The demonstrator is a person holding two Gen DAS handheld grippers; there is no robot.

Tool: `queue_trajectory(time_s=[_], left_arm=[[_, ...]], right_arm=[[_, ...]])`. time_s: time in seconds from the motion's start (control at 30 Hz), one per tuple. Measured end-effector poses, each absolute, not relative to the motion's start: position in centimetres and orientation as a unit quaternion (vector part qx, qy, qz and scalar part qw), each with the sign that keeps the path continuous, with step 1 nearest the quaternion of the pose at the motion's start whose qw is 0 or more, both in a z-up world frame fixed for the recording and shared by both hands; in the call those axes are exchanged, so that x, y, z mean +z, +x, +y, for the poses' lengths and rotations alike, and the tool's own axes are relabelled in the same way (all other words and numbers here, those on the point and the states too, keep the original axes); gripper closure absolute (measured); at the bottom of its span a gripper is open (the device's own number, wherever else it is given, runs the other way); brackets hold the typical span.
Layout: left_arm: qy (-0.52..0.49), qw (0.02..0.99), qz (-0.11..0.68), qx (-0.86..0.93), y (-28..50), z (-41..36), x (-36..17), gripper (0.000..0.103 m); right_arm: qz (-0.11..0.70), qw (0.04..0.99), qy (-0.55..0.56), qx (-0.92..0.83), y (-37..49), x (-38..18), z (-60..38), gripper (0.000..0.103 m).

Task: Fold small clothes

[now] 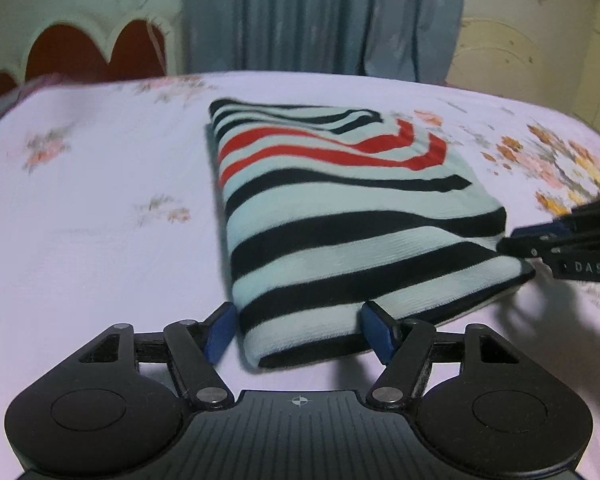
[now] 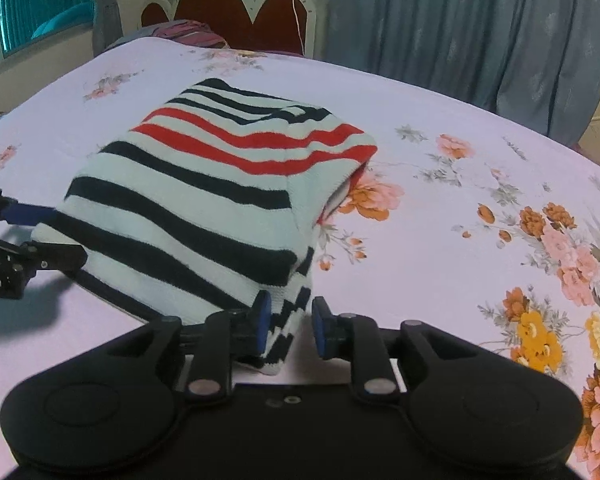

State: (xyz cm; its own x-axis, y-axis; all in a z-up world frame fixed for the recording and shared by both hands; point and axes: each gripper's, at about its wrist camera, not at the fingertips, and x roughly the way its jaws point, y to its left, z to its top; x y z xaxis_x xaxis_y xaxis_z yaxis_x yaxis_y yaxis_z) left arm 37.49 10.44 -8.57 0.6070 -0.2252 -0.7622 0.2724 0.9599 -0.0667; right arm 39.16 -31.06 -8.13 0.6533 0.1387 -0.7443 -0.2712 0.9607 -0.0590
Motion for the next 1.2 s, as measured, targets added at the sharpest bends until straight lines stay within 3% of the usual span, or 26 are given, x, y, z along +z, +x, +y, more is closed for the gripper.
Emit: queue_trajectory(time_s=[0.17,0.23,0.3,0.33,0.8,1.2], left_arm=[[0.009,0.896,0.428,-0.116,36.9,10.8,-8.6,0.031],[0.013,0.901,0.423,-0.093,35.7,10.8,-7.5,0.031],[-0.001,0.914,0.399,-0.077,33.6,11.2,-5.7,0.017],[-0.013,0.921,0.382,-0.074,32.3,11.4,-4.7,0.000],[-0.020,0.943,0.331,-0.037,18.2,10.1,5.2,0.000],[-0.009,0.954,0.293,-0.060,12.5,9.4,8.8,0.000]], right_arm=[[0.418,0.899,-0.082,0.107,39.5,-7.8,-30.8,0.083],[0.421,0.900,-0.072,0.090,39.1,-6.8,-31.1,0.077],[0.398,0.912,-0.073,0.068,37.3,-5.1,-31.4,0.046],[0.383,0.919,-0.068,0.061,36.1,-4.3,-31.7,0.010],[0.330,0.943,-0.003,0.030,19.8,3.3,-33.3,0.002],[0.305,0.952,0.001,0.031,15.0,5.5,-32.5,0.001]])
